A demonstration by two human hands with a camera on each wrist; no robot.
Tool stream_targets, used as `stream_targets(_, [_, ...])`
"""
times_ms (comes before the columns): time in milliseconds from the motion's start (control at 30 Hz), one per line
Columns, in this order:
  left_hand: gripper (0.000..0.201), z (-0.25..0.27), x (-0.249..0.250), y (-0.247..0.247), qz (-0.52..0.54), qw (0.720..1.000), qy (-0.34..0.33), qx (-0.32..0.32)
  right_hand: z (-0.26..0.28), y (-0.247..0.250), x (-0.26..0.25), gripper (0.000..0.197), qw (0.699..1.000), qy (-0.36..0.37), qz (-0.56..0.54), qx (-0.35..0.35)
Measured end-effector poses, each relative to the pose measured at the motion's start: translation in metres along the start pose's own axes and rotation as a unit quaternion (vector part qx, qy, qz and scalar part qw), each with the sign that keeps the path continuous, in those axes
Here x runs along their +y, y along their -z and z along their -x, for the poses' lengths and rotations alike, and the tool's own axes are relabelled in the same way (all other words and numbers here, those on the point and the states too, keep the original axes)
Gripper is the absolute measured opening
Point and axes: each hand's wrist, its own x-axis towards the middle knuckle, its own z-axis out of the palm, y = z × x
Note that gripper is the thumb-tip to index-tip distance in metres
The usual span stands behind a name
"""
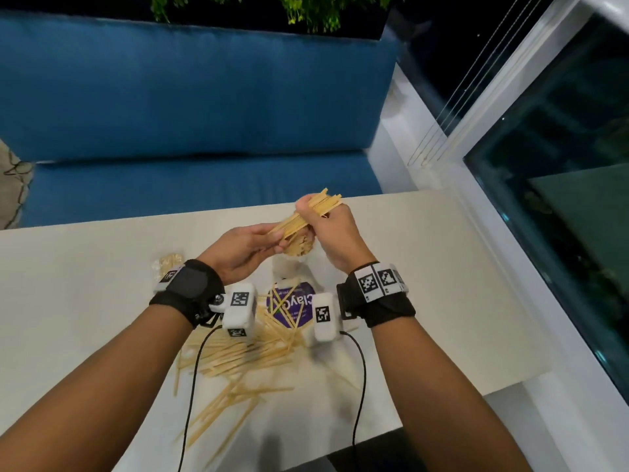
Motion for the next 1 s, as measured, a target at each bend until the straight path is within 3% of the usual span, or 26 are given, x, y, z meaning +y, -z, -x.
stream_targets(200, [0.036, -0.015, 0.006, -0.002, 0.006, 1.000, -0.011, 0.017, -0.024, 0.015, -0.014, 0.013, 0.998, -0.047, -0.019, -0.039])
stream_targets(367, [0.032, -0.021, 0.006, -0.004, -0.007, 0.999, -0.041, 0.014, -0.031, 0.020, -0.016, 0.009, 0.999, -0.032, -0.010, -0.033])
stream_targets(467, [0.030, -0.027, 0.007, 0.002, -0.048, 0.993, -0.072, 0.085, -0.035, 0.023, -0.009, 0.011, 1.000, -0.015, 0.001, -0.007])
stream_targets(533, [0.027, -0.032, 0.004, 0.011, -0.164, 0.962, -0.121, 0.183, -0.036, 0.025, 0.000, 0.008, 0.999, -0.010, 0.041, 0.020])
stream_targets(600, [0.026, -0.037, -0.001, 0.020, -0.295, 0.911, -0.151, 0.247, -0.036, 0.022, 0.015, 0.008, 0.994, -0.012, 0.097, 0.040])
stream_targets(667, [0.032, -0.042, -0.007, 0.025, -0.421, 0.862, -0.148, 0.239, -0.036, 0.014, 0.031, 0.009, 0.989, -0.024, 0.141, 0.047])
stream_targets(767, [0.076, -0.047, -0.015, 0.023, -0.578, 0.794, -0.116, 0.147, -0.040, -0.001, 0.054, 0.014, 0.979, -0.034, 0.195, 0.042])
stream_targets(867, [0.099, -0.049, -0.021, 0.015, -0.620, 0.770, -0.116, 0.099, -0.047, -0.013, 0.066, 0.016, 0.967, -0.035, 0.250, 0.030])
stream_targets(1000, [0.098, -0.050, -0.026, 0.010, -0.608, 0.773, -0.135, 0.117, -0.049, -0.019, 0.072, 0.027, 0.957, -0.021, 0.288, 0.018])
